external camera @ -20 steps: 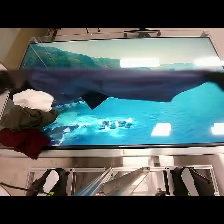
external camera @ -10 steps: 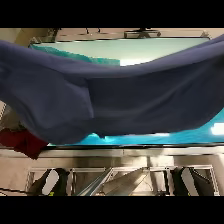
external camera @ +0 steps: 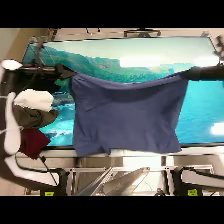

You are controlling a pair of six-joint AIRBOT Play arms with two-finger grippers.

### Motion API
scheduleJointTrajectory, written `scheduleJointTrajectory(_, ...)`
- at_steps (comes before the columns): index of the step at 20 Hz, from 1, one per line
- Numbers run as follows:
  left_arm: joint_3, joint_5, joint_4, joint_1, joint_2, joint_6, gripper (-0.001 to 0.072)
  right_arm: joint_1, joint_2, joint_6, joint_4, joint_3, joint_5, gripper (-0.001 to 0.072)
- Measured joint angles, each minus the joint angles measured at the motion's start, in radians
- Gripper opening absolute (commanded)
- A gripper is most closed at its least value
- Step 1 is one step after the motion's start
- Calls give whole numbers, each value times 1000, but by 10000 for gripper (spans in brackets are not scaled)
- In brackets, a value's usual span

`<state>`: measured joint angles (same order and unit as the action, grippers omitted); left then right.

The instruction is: Fold the shirts.

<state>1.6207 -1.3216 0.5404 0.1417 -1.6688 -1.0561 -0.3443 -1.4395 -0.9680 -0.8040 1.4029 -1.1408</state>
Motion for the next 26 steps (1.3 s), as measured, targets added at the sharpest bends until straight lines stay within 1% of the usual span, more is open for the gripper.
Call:
scheduleJointTrajectory(2, 79, 43, 18, -16, -126, 0, 10, 16, -99, 0, 0, 14, 61, 17)
scheduleJointTrajectory(4, 174, 61, 38, -24, -226, -10, 10, 26, -175, -1, 3, 43, 93, 17)
scheduleJointTrajectory(7, 283, 58, 146, -34, -319, -55, 10, 31, -226, -4, -19, 61, 95, 18)
scheduleJointTrajectory(10, 310, 57, 273, -45, -354, -87, 10, 34, -259, -20, -68, 60, 85, 18)
scheduleJointTrajectory(12, 297, 79, 330, -47, -363, -97, 11, 38, -290, -27, -84, 56, 81, 18)
scheduleJointTrajectory(17, 242, 127, 396, -55, -372, -99, 11, 54, -355, -47, -126, 53, 81, 18)
scheduleJointTrajectory(22, 225, 136, 491, -90, -374, -88, 11, 66, -377, -79, -188, 53, 92, 19)
scheduleJointTrajectory(26, 222, 137, 526, -109, -373, -88, 9, 76, -385, -99, -216, 53, 100, 19)
